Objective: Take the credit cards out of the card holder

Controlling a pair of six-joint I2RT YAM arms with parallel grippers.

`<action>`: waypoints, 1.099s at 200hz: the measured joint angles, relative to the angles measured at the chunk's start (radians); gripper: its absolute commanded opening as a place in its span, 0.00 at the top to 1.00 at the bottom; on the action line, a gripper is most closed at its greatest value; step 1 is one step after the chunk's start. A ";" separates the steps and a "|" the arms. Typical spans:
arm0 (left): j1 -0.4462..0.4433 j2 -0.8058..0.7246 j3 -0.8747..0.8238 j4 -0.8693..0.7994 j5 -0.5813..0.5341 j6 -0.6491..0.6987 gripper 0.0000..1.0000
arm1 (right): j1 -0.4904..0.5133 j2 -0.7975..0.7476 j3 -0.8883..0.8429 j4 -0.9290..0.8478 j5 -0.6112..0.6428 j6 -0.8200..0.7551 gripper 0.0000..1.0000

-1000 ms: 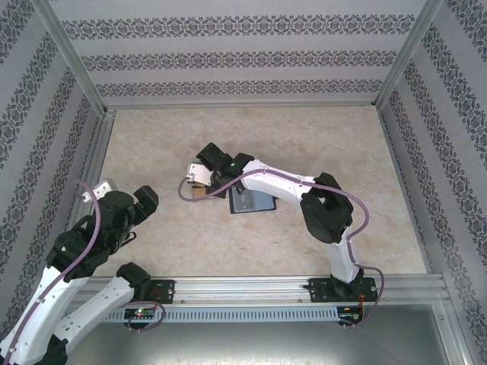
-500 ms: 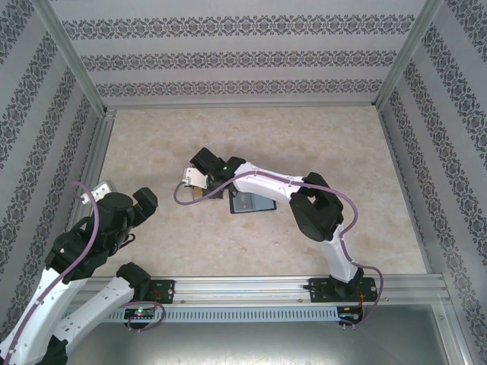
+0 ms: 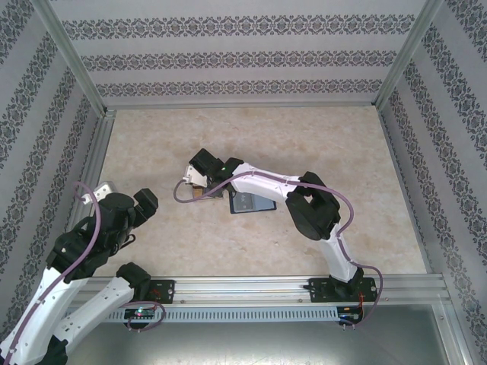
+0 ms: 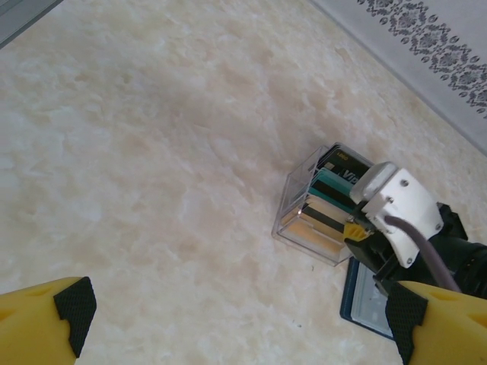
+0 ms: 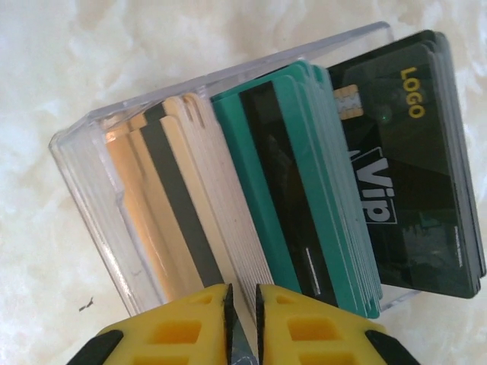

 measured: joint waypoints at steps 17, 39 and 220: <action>0.000 0.000 -0.011 0.000 0.006 0.008 0.00 | -0.010 -0.017 -0.013 0.018 -0.005 0.048 0.79; 0.000 0.020 -0.014 0.006 0.035 0.030 0.00 | -0.040 -0.083 -0.057 0.048 -0.032 0.151 0.79; -0.018 0.486 -0.097 0.414 0.407 0.066 0.26 | -0.321 -0.484 -0.599 0.174 -0.294 0.865 0.80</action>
